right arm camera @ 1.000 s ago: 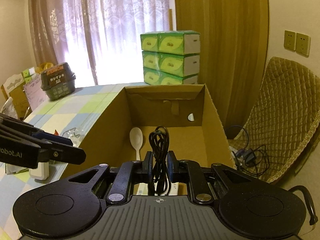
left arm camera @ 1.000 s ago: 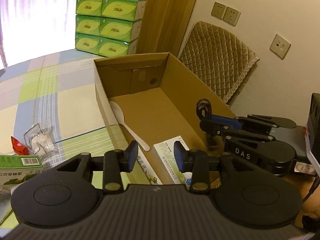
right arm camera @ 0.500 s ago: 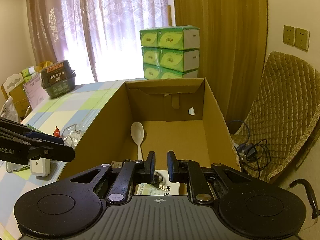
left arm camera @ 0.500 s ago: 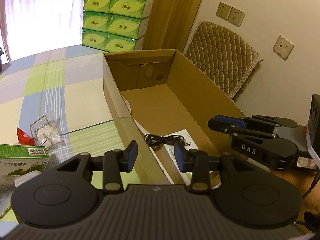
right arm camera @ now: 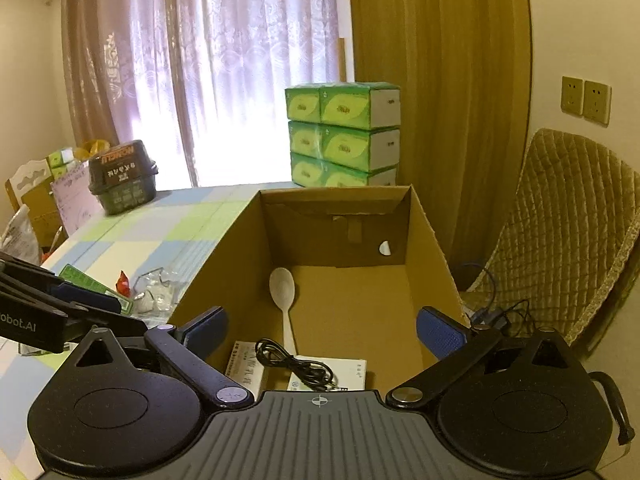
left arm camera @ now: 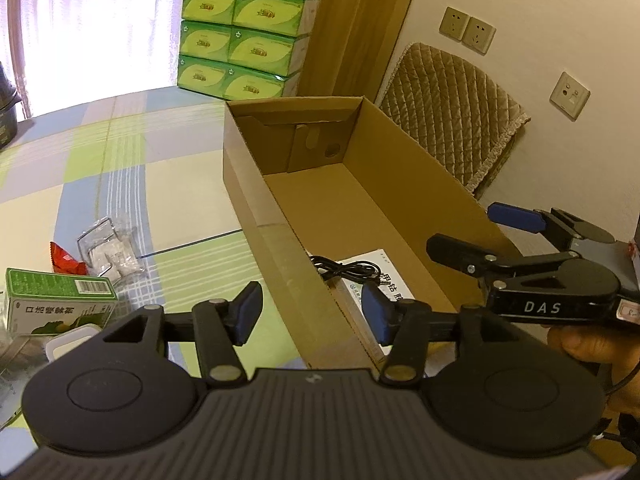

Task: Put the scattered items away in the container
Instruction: 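Release the slim white box into the cardboard box with left while right drops the cable, then move both open tools back over the foil bag and night light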

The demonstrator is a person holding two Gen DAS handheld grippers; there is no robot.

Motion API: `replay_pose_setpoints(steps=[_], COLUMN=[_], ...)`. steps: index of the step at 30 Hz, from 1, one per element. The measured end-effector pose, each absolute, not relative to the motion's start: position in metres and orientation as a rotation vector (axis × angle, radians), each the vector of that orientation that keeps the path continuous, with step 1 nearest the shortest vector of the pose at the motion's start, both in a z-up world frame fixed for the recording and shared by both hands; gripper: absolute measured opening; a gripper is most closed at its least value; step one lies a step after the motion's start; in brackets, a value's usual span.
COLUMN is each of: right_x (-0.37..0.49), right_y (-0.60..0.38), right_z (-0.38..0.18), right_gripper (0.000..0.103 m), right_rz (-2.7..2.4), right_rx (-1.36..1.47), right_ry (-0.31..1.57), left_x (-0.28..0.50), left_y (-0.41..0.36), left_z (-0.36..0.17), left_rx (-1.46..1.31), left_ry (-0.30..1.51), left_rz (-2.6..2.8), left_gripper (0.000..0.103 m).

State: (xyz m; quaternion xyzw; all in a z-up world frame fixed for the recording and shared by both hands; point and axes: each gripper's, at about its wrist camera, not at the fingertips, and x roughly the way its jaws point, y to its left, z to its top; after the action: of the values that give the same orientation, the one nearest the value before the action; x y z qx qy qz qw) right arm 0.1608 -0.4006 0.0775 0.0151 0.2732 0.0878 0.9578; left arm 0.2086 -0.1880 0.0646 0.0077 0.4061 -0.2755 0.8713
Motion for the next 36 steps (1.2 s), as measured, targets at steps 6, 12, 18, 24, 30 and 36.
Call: replay_pose_setpoints(steps=[6, 12, 18, 24, 30, 36], right_x=[0.154, 0.143, 0.129, 0.114, 0.107, 0.108], right_y=[-0.390, -0.364, -0.324, -0.277, -0.232, -0.200], right_z=[0.082, 0.084, 0.088, 0.093, 0.086, 0.072], right_gripper=[0.103, 0.103, 0.103, 0.103, 0.103, 0.103], right_rz=[0.200, 0.241, 0.307, 0.386, 0.459, 0.491], right_rx=[0.015, -0.002, 0.000, -0.030, -0.053, -0.062], right_ry=[0.551, 0.548, 0.519, 0.482, 0.501, 0.536], left_x=[0.197, 0.177, 0.153, 0.136, 0.128, 0.128], left_y=[-0.166, -0.117, -0.058, -0.007, 0.028, 0.044], left_z=[0.066, 0.054, 0.040, 0.033, 0.031, 0.025], left_rx=[0.031, 0.064, 0.115, 0.178, 0.206, 0.258], left_ry=[0.825, 0.825, 0.829, 0.831, 0.825, 0.819], left_rz=[-0.546, -0.480, -0.393, -0.319, -0.287, -0.311], left_gripper=[0.061, 0.062, 0.068, 0.068, 0.072, 0.078])
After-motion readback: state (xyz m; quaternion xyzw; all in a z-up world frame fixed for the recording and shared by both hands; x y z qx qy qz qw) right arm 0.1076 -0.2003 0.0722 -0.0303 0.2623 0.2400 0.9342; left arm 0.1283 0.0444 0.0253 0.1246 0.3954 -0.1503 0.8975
